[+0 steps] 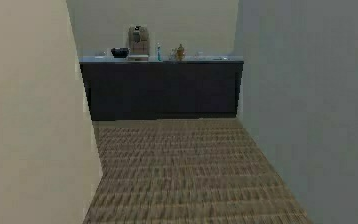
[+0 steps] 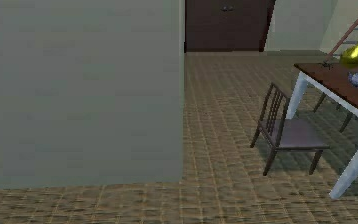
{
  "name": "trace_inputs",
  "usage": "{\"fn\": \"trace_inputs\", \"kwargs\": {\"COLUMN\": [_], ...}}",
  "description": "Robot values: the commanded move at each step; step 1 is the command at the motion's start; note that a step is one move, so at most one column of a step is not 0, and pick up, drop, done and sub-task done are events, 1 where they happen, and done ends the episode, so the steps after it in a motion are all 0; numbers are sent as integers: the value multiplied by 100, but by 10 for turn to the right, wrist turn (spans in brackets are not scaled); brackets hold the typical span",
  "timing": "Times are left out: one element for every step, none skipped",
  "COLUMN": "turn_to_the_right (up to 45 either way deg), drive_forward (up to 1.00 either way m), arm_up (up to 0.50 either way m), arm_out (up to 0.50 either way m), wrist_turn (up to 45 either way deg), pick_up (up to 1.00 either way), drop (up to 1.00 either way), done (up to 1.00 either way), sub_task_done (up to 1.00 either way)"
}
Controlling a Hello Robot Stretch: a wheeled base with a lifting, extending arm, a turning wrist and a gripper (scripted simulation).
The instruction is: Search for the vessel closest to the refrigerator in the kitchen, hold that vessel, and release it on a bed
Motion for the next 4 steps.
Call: {"fn": "trace_inputs", "kwargs": {"turn_to_the_right": [-30, 0, 0, 0], "drive_forward": [0, 100, 100, 40], "arm_up": [0, 0, 0, 0], "arm_out": [0, 0, 0, 0], "wrist_turn": [0, 0, 0, 0], "pick_up": [0, 0, 0, 0], "drop": [0, 0, 0, 0], "done": [0, 0, 0, 0], "sub_task_done": [0, 0, 0, 0]}}
